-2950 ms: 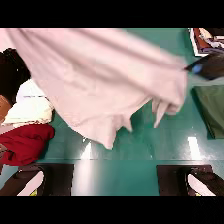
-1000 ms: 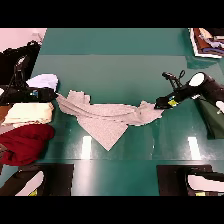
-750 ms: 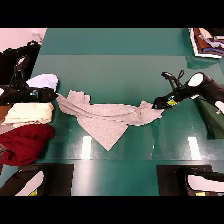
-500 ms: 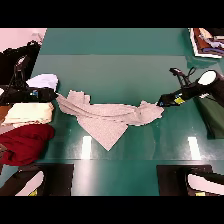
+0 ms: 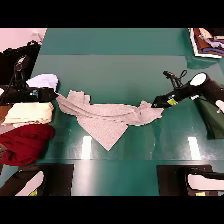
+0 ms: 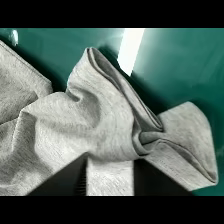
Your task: Fold the shirts.
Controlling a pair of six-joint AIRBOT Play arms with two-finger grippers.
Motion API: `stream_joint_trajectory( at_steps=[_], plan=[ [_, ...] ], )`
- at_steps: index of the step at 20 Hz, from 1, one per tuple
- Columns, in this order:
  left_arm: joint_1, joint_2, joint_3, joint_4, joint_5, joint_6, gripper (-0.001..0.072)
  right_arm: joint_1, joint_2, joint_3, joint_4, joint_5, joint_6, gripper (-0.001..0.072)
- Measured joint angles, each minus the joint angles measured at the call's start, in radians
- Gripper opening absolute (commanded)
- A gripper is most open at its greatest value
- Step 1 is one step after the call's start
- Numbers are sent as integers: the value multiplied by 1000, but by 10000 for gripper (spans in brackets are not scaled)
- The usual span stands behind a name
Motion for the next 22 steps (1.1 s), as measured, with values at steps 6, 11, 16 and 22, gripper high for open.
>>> stream_joint_trajectory(
  at_steps=[6, 11, 16, 22],
  plan=[
    [0, 8, 37, 2, -5, -7, 21, -19, 61, 1, 12, -33, -23, 11],
    [0, 56, 320, 11, -38, -41, 21, -115, 296, 16, 20, -33, -18, 10],
    [0, 74, 793, 8, -129, -66, 21, -225, 524, 158, 23, 66, 21, 11],
    [0, 78, 1163, -31, -172, -106, 21, -366, 688, 358, 18, 185, 85, 11]
  ],
)
